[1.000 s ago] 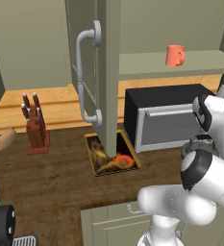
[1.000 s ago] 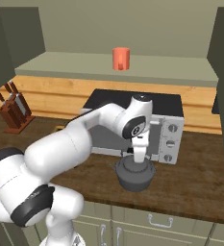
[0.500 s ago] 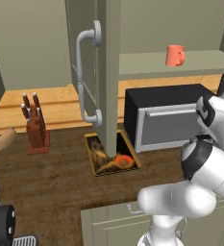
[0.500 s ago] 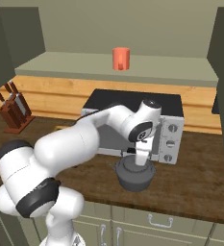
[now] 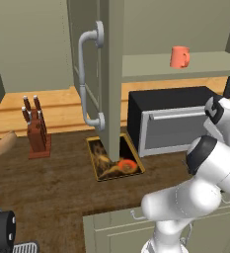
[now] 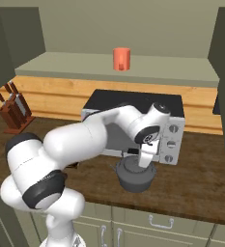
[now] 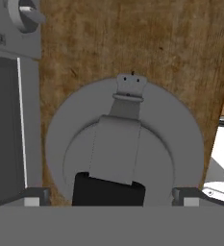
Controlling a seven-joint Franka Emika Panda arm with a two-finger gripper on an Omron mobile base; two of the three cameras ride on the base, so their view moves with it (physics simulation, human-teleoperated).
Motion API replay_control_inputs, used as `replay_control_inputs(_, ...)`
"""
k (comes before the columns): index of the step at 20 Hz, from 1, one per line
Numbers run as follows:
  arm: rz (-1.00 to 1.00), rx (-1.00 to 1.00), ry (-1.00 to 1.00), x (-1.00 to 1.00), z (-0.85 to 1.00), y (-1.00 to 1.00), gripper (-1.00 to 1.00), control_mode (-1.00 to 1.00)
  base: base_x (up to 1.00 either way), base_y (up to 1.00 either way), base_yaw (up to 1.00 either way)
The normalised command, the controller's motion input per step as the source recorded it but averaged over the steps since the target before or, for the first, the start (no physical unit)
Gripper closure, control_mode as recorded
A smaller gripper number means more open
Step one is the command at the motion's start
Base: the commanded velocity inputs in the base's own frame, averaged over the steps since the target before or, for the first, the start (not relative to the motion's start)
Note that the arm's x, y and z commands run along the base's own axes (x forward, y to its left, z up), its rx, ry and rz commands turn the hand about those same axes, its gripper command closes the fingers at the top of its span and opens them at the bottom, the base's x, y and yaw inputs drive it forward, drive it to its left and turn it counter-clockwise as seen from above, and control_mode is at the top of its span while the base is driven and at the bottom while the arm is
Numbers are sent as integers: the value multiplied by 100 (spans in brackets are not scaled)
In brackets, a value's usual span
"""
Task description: Pick the kettle from the counter and place it on the tray. Then pick the mug from the cabinet and place it on the tray. Then close the cabinet doors.
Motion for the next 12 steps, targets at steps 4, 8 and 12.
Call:
replay_control_inputs(4,-1,10,0,15,-11,0,-100,-100,0,0,0)
replay_control_inputs(8,-1,3,0,1,-4,0,100,-100,0,0,0)
replay_control_inputs(12,0,0,0,-8,0,0,100,-100,0,0,0)
